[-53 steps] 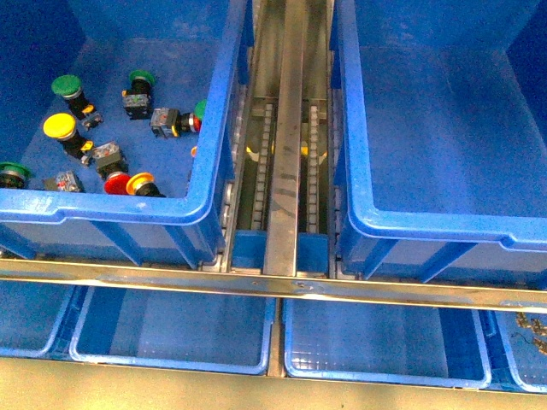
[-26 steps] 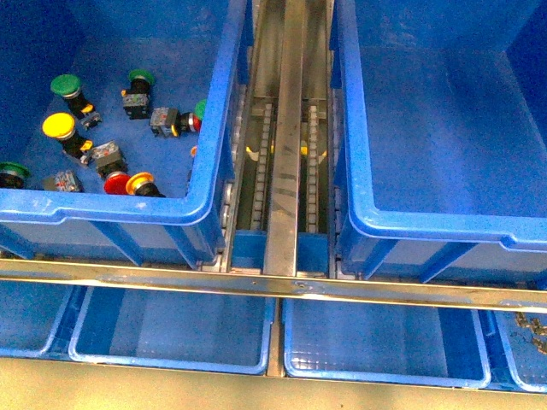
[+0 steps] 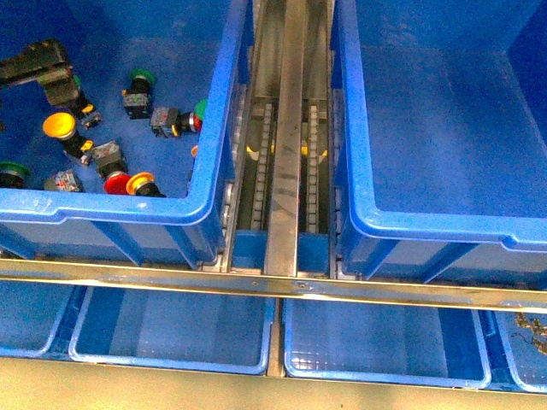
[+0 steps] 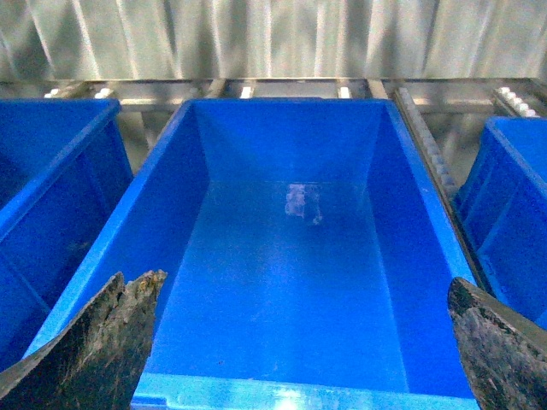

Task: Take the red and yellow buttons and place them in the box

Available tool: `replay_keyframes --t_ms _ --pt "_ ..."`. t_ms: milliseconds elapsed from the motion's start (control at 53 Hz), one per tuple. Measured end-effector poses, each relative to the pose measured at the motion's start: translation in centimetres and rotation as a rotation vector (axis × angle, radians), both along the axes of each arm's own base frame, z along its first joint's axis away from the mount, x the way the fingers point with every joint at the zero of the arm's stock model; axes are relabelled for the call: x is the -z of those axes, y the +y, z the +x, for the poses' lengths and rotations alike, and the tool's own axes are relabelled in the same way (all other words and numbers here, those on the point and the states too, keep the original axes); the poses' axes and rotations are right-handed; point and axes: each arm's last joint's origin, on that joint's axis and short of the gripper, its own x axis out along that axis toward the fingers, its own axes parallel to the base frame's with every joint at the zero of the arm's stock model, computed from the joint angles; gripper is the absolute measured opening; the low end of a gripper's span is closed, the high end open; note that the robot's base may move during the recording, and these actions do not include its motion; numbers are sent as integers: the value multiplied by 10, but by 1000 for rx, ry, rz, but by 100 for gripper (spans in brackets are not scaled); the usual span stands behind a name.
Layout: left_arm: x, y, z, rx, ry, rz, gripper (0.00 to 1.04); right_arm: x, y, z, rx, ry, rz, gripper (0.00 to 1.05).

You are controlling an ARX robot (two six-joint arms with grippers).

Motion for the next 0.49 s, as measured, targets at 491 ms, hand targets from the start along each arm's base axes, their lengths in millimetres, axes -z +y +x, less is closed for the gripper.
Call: replay_keyframes --t_ms 491 --pt "29 -2 36 16 17 -5 97 0 0 0 0 0 0 99"
